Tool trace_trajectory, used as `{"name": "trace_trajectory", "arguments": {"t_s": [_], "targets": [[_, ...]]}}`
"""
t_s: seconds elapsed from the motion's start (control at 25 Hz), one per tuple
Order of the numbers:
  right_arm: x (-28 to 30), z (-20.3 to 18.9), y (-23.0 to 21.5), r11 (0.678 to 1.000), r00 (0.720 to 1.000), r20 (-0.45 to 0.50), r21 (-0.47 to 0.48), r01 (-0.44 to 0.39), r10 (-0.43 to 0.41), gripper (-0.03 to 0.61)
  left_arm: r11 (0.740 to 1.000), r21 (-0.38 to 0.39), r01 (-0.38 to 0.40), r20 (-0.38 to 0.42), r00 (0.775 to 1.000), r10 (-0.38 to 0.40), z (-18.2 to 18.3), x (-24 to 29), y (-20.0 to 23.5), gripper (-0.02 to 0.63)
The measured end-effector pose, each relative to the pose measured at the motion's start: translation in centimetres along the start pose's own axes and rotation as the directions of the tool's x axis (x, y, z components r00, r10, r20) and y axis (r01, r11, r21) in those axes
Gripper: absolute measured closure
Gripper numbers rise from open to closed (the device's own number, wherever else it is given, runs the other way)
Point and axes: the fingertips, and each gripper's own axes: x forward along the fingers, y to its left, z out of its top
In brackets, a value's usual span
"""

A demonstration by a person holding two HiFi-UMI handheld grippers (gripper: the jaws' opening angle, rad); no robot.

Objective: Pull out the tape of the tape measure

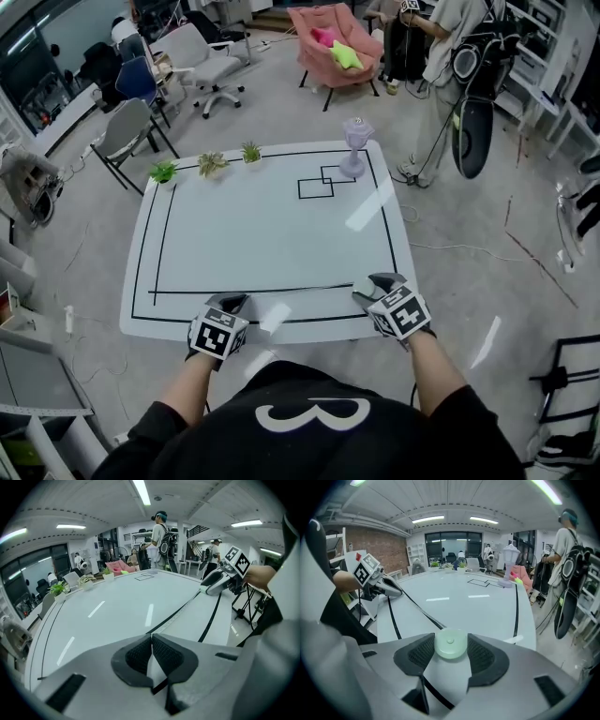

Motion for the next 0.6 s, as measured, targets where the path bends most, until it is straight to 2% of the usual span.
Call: {"name": "trace_trajectory", "arguments": {"t_s": [0.28,0.4,0.48,0.52,0.6], "targets": [[0.3,0.2,-0.1,0.999,0.999,0.034,0.030,0.030,-0.031,0.356,0.999,0.033,-0.002,0.019,1.000,0.001,0.1,0.2,0.5,0.588],[0.2,0.2,0.1,0.999,0.997,0.052,0.024,0.048,-0.049,0.353,1.000,-0.009,-0.007,0.044,0.999,0.008,-0.1,0.0,0.9,0.560],[0.0,0.2,0.4,0.997,0.995,0.071,0.017,0.070,-0.071,0.332,0.999,-0.044,0.004,0.059,0.998,-0.001,-0.2,-0.1,1.0,0.520],[-0.2,0.3,0.4,0.997,0.993,0.086,0.026,0.078,-0.080,0.324,0.998,-0.060,0.016,0.070,0.997,-0.012,-0.1,-0.2,0.9,0.474],[-1.0,0.6,0.3,0.994,0.988,0.132,0.075,0.076,-0.085,0.322,0.996,-0.083,0.044,0.107,0.994,-0.035,0.4,-0.5,0.6,0.432]]}}
